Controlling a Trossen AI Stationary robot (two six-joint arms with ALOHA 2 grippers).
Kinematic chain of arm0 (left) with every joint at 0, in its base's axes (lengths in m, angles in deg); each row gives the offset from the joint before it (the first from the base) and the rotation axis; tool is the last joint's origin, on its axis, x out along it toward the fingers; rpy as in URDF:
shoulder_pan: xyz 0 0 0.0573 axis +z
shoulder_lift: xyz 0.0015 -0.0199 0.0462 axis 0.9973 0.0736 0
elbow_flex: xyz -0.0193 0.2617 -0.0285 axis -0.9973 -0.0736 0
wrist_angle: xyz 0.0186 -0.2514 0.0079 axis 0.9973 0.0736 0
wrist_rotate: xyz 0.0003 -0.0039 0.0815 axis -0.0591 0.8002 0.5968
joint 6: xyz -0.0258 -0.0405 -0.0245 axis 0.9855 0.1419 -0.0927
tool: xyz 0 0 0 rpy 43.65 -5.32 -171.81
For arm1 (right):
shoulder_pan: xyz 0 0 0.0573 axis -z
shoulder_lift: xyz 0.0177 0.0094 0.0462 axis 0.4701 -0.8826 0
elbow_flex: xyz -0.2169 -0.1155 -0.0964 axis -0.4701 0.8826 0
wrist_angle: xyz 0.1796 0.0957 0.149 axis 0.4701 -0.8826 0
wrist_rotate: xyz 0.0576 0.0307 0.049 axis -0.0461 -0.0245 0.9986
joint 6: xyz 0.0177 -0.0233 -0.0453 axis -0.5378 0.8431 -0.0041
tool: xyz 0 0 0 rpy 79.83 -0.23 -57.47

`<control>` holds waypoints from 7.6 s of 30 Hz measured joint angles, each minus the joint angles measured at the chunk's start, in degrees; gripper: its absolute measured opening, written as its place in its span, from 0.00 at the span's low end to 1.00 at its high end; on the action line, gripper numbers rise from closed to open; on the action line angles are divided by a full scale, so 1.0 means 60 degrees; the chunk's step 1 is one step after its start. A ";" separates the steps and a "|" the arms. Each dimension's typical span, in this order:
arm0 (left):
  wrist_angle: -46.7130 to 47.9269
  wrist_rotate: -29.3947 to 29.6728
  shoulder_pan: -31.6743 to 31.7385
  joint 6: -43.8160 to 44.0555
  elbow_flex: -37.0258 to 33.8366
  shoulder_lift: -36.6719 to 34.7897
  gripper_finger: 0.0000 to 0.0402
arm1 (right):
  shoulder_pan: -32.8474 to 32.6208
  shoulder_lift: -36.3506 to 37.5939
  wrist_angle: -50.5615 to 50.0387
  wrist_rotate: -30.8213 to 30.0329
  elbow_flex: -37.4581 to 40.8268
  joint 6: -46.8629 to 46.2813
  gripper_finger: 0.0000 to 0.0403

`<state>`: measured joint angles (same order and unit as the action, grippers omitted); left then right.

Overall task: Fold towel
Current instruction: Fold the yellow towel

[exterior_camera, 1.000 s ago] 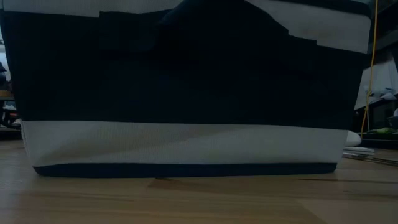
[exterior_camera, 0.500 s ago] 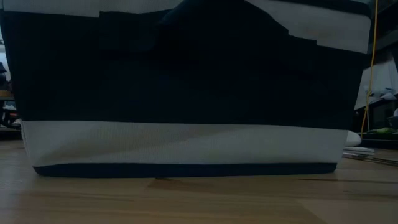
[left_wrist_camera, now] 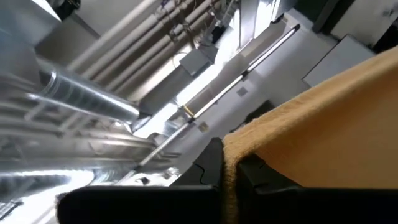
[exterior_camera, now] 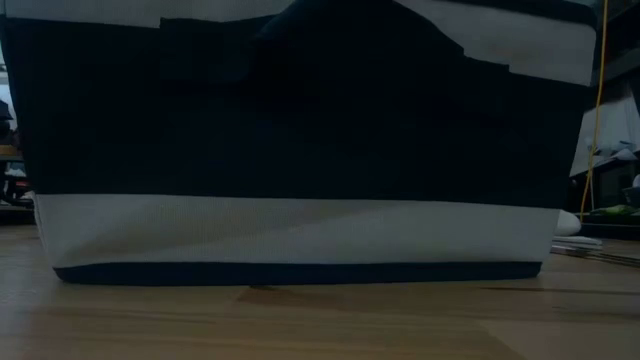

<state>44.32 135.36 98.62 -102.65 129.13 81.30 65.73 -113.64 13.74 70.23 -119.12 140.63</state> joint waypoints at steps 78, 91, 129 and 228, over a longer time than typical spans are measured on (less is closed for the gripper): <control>0.2835 -0.0806 0.2875 -0.1417 0.1279 0.0702 0.00 | 0.2300 0.0269 0.0063 0.2226 0.0007 -0.0372 0.00; 0.5748 0.1551 0.1771 0.0289 0.1287 0.0279 0.00 | 0.2234 0.0295 -0.3183 0.3163 -0.0011 -0.2125 0.00; 1.2280 0.2903 -0.2395 0.8065 0.1345 -0.0478 0.00 | -0.0516 0.1730 -0.6546 0.2023 -0.0011 -0.3797 0.00; 1.3723 -1.0178 0.8232 1.1944 0.1695 0.0409 0.00 | 0.1109 -0.0029 -0.3511 0.3923 -0.0011 -0.5603 0.00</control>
<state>126.65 74.29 148.01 -30.99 139.30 83.75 72.38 -113.82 -7.32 93.77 -119.18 107.01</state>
